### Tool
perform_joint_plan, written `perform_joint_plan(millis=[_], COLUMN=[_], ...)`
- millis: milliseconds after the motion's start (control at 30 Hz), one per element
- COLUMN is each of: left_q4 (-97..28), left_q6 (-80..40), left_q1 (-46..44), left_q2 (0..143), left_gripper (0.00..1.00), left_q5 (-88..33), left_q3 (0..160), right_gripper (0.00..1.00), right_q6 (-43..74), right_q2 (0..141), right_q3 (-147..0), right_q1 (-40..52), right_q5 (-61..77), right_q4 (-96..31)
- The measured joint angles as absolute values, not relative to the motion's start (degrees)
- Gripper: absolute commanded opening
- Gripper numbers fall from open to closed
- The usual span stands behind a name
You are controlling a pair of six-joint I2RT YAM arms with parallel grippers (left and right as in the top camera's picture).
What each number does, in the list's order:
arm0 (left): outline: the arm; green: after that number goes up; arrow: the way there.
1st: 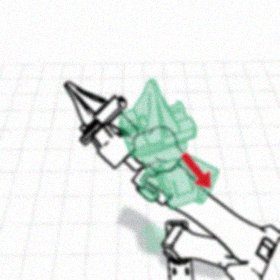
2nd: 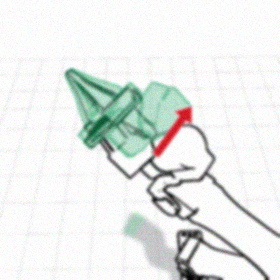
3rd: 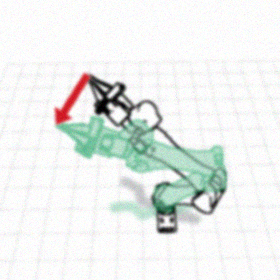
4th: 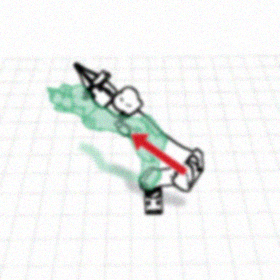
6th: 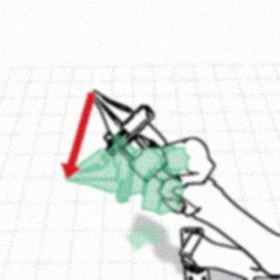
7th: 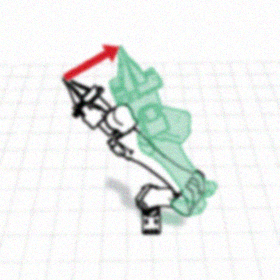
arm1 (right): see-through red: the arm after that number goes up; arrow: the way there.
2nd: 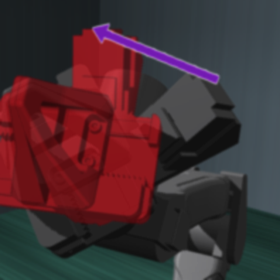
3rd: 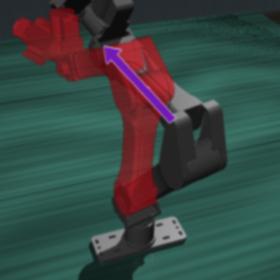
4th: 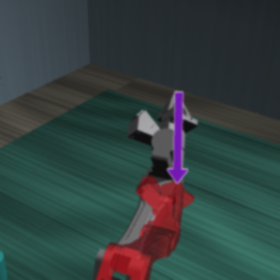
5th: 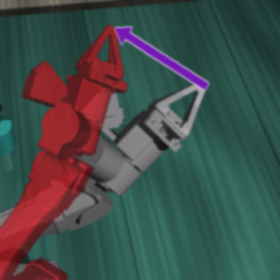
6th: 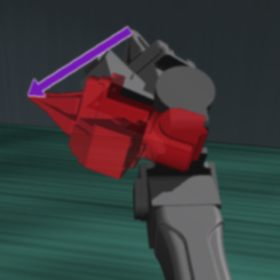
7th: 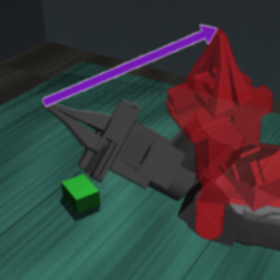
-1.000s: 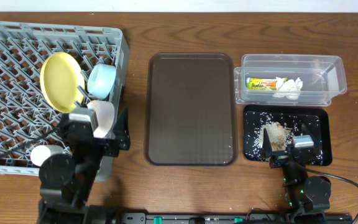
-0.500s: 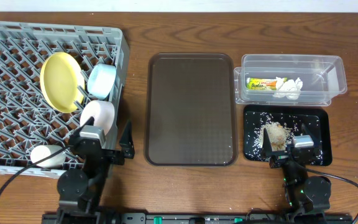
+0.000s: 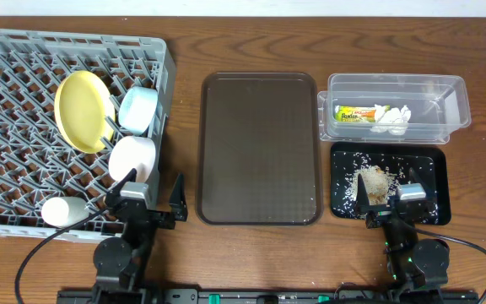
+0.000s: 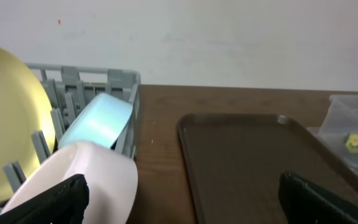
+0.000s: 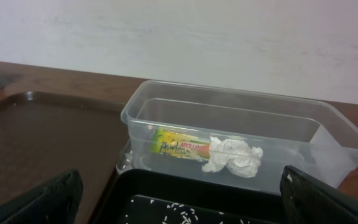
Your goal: Sort waste into correct bins and load items into the dishwasher
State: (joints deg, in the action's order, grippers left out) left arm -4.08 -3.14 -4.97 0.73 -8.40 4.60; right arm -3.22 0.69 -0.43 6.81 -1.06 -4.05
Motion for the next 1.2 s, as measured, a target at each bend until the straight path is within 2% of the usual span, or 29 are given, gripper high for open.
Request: perform_joint_plan(millis=[200, 1200], left_q4=[-0.73, -0.84], left_q6=[-3.14, -3.14], left_q1=[-4.97, -4.97], left_q2=[0.73, 0.62], left_gripper=[0.98, 0.98], left_q5=[-8.29, -8.21], left_q3=[1.17, 1.17], right_gripper=[0.99, 0.99], right_q6=[-3.22, -3.22], right_q2=[0.67, 0.69], right_q3=[-0.4, -0.4], right_q1=[6.81, 6.81], right_q5=[-1.06, -1.06], right_q4=[-3.99, -4.03])
